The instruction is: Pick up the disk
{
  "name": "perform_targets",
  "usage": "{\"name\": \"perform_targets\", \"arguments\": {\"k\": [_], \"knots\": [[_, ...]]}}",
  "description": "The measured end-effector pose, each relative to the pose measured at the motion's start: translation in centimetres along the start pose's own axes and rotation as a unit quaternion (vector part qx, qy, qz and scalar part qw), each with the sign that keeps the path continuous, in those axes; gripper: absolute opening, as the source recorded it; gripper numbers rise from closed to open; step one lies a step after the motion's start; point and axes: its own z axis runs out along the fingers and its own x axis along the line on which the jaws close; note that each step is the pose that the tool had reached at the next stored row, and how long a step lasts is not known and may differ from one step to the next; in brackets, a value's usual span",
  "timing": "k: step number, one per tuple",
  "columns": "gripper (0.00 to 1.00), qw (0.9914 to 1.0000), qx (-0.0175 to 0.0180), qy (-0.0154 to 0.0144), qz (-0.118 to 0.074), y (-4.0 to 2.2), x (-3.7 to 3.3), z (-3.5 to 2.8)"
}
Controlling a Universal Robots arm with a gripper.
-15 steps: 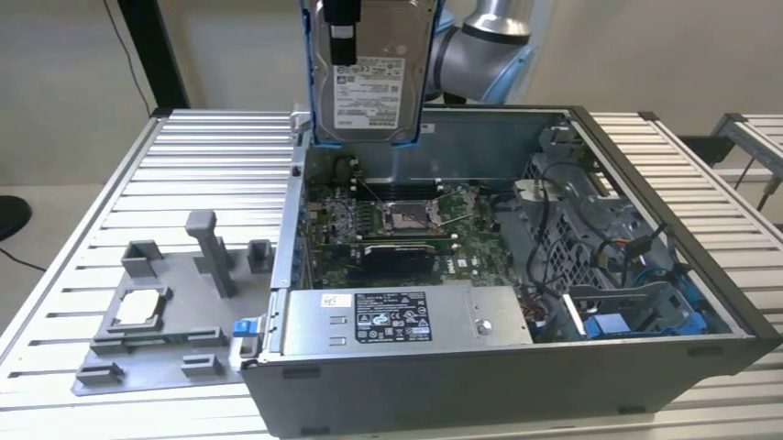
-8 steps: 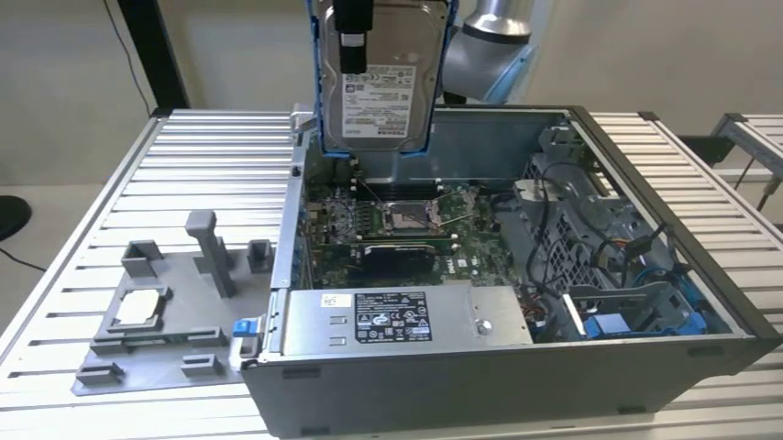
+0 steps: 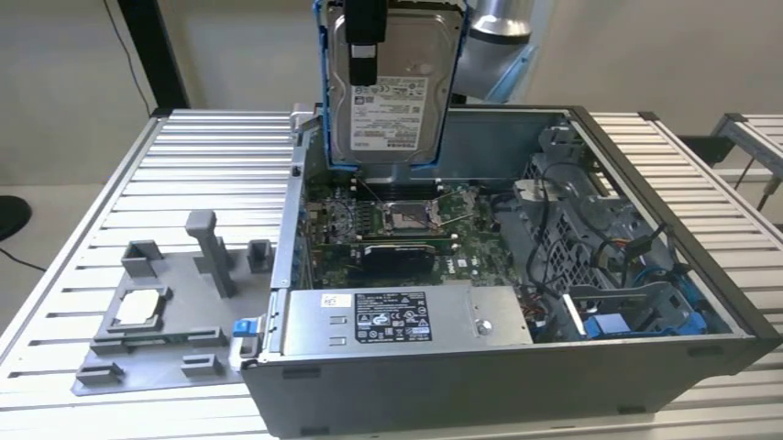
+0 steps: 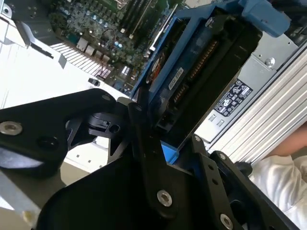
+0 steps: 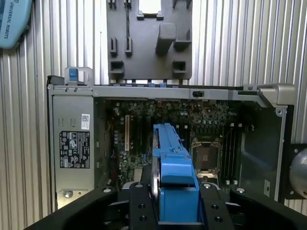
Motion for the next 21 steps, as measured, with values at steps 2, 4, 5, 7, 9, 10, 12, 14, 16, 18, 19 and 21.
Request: {"name": "perform_targets", "arguments": {"k": [2, 4, 5, 7, 9, 10, 12, 14, 16, 18, 19, 21], "knots": [[0.00, 1.00000, 0.0000, 0.0000, 0.000, -0.14, 0.61, -0.02], [0.00, 1.00000, 0.0000, 0.0000, 0.000, -0.28, 1.24, -0.05], [0.00, 1.00000, 0.0000, 0.0000, 0.000, -0.35, 1.56, -0.05], [0.00, 1.00000, 0.0000, 0.0000, 0.000, -0.49, 2.20, -0.08], [0.00, 1.00000, 0.0000, 0.0000, 0.000, -0.62, 2.84, -0.10], [0.00, 1.00000, 0.0000, 0.0000, 0.000, -0.68, 3.14, -0.11], [0.00, 1.00000, 0.0000, 0.0000, 0.000, -0.81, 3.77, -0.14], [0.00, 1.00000, 0.0000, -0.0001, 0.000, -0.94, 4.40, -0.15], [0.00, 1.00000, 0.0000, -0.0001, 0.000, -1.11, 4.99, -0.16], [0.00, 1.00000, 0.0000, 0.0000, 0.000, -1.35, 5.49, -0.17], [0.00, 1.00000, 0.0000, -0.0001, 0.000, -1.52, 5.73, -0.16], [0.00, 1.00000, 0.0000, -0.0001, 0.000, -1.89, 6.18, -0.16]]}}
